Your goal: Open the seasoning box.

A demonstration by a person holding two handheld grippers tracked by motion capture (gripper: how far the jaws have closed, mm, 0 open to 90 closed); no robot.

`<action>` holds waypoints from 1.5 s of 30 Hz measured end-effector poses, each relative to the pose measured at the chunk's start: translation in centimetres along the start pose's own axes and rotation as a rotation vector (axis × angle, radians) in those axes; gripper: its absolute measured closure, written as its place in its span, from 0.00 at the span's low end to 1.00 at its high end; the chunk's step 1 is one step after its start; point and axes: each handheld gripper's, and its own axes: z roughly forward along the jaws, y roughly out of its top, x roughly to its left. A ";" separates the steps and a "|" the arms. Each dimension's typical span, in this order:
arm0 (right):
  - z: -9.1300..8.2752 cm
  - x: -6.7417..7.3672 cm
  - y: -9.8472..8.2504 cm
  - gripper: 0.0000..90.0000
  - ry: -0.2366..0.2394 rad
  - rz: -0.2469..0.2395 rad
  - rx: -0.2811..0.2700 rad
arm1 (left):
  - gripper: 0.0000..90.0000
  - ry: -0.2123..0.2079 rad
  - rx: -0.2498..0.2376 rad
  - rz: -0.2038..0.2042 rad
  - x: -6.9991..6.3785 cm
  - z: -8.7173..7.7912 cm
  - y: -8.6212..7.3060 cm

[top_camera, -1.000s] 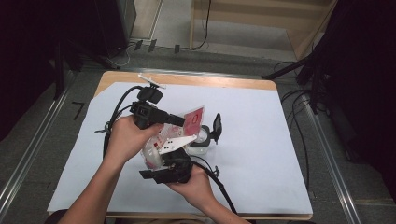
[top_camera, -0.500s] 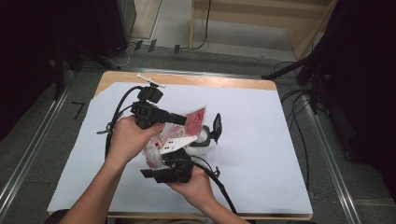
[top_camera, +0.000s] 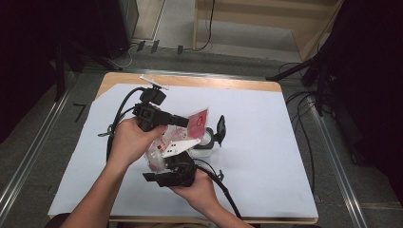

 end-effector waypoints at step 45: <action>0.0 0.1 0.3 0.70 0.011 -0.010 0.010 | 0.92 -0.006 -0.029 -0.016 0.5 -0.3 0.2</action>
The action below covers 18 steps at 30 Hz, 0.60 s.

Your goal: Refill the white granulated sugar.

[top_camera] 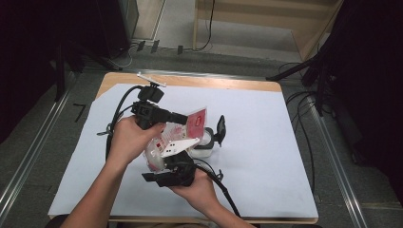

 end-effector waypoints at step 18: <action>0.1 0.0 0.2 0.70 -0.007 -0.008 0.009 | 0.91 0.016 -0.008 0.018 -0.3 -0.3 -0.1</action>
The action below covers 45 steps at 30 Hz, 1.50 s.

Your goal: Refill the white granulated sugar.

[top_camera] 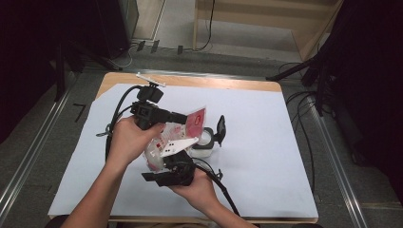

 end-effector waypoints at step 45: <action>0.3 0.3 0.2 0.71 0.017 -0.022 0.003 | 0.91 0.034 -0.019 0.013 -1.0 -0.6 -0.6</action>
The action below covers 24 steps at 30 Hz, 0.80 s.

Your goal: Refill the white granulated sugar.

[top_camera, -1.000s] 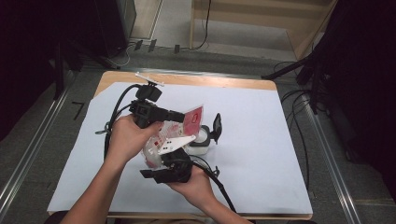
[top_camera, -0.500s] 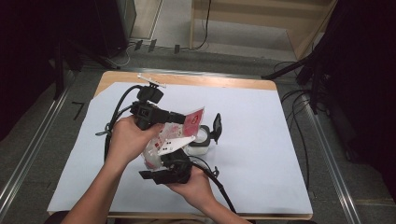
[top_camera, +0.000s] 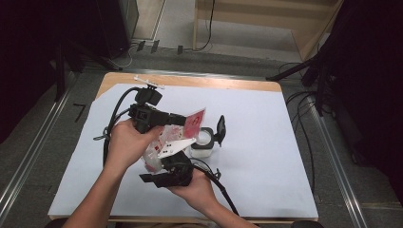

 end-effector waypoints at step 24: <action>-0.1 -0.3 -0.1 0.71 -0.013 0.026 -0.002 | 0.93 -0.019 0.059 0.000 0.2 1.0 0.6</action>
